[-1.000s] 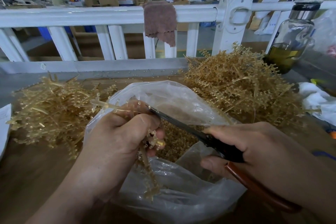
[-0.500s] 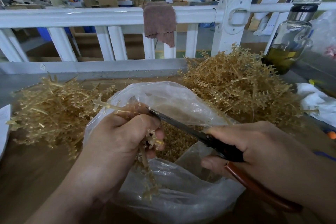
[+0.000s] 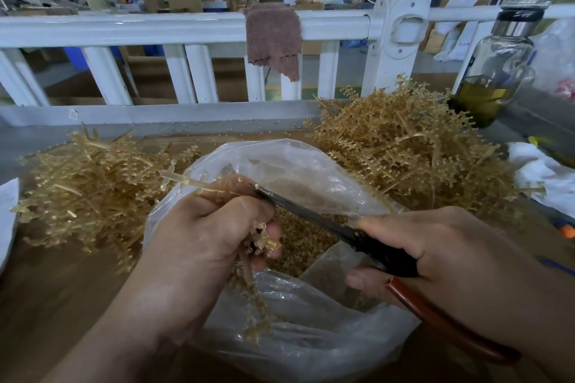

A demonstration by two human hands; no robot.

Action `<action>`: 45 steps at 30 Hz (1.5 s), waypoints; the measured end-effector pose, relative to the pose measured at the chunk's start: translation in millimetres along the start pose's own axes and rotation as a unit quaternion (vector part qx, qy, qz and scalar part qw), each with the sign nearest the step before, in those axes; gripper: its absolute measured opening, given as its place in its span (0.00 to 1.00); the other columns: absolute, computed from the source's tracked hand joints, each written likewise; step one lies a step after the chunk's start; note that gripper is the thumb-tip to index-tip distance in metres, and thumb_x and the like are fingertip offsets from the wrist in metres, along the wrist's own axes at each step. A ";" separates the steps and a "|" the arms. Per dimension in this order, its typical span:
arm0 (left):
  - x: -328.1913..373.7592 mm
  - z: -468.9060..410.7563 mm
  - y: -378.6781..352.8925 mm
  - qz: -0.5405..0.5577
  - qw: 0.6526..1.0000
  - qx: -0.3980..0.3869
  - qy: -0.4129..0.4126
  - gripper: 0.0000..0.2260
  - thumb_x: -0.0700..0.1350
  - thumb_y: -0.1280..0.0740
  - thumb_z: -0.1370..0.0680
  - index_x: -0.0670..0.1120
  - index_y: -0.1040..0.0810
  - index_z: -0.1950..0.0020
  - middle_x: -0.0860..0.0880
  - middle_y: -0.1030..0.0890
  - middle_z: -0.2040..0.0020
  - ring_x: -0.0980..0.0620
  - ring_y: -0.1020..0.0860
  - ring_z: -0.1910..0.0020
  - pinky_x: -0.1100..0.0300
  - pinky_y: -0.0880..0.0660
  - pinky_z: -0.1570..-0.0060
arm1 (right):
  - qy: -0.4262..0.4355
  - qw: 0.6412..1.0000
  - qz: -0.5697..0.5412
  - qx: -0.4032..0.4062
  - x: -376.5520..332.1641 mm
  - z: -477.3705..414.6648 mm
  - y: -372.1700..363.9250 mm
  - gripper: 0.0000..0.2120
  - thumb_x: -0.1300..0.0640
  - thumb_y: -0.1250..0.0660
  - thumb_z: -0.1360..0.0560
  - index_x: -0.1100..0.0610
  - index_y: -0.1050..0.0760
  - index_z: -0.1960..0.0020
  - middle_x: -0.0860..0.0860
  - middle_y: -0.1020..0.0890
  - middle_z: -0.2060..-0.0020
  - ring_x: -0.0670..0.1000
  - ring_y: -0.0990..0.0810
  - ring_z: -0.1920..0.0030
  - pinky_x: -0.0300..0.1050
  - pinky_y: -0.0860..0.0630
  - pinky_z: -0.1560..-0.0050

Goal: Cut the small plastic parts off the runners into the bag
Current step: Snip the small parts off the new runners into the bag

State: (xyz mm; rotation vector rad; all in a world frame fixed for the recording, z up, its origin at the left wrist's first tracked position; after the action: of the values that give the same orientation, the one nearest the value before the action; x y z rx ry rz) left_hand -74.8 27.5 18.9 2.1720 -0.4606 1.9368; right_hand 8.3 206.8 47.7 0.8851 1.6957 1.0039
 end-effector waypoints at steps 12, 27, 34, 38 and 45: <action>3.3 0.4 -0.9 -0.013 1.000 0.002 0.001 0.07 0.44 0.33 0.32 0.48 0.20 0.70 0.44 0.21 0.69 0.49 0.22 0.71 0.63 0.27 0.72 | 0.023 1.000 0.013 0.003 0.5 -0.4 -2.5 0.19 0.30 0.38 0.27 0.44 0.24 0.51 0.39 0.25 0.67 0.40 0.24 0.66 0.37 0.30 0.66; -0.3 -1.5 1.2 -0.021 1.000 0.007 0.006 0.06 0.44 0.33 0.32 0.47 0.20 0.70 0.44 0.21 0.69 0.49 0.22 0.71 0.64 0.27 0.73 | 0.021 1.000 0.005 0.001 2.3 -1.9 -2.9 0.21 0.29 0.38 0.27 0.45 0.22 0.50 0.39 0.23 0.65 0.40 0.23 0.65 0.35 0.29 0.67; -1.8 -1.5 2.3 -0.031 1.000 0.003 0.000 0.07 0.45 0.33 0.32 0.47 0.19 0.70 0.44 0.20 0.69 0.49 0.21 0.70 0.63 0.27 0.72 | 0.019 1.000 0.011 0.011 3.1 -2.2 -3.3 0.24 0.31 0.41 0.27 0.49 0.20 0.51 0.42 0.21 0.66 0.42 0.22 0.66 0.40 0.28 0.67; -3.9 -2.8 2.9 -0.019 1.000 -0.005 0.003 0.04 0.46 0.31 0.34 0.48 0.19 0.69 0.45 0.21 0.69 0.49 0.22 0.71 0.63 0.27 0.72 | 0.012 1.000 0.017 0.006 2.9 -1.5 -3.3 0.24 0.31 0.42 0.27 0.49 0.20 0.52 0.42 0.22 0.67 0.42 0.22 0.66 0.40 0.28 0.66; -4.2 -1.9 3.6 -0.004 1.000 -0.015 0.016 0.05 0.49 0.29 0.35 0.47 0.19 0.67 0.44 0.21 0.67 0.49 0.22 0.70 0.63 0.28 0.73 | 0.010 1.000 0.002 0.003 5.5 -3.2 -6.0 0.23 0.31 0.41 0.27 0.48 0.21 0.52 0.41 0.22 0.66 0.42 0.22 0.66 0.41 0.28 0.67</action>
State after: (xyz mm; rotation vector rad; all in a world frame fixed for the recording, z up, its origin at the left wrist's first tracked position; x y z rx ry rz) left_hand -78.3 25.3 14.7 2.1177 -0.4720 1.9452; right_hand 3.0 208.6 41.0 0.8855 1.7154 1.0151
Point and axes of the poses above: each hand's wrist, its own z-axis away from the middle knuckle, its own y-axis out of the back of the hand, x = y × z, the point moved 7 cm from there along -z, towards the middle knuckle
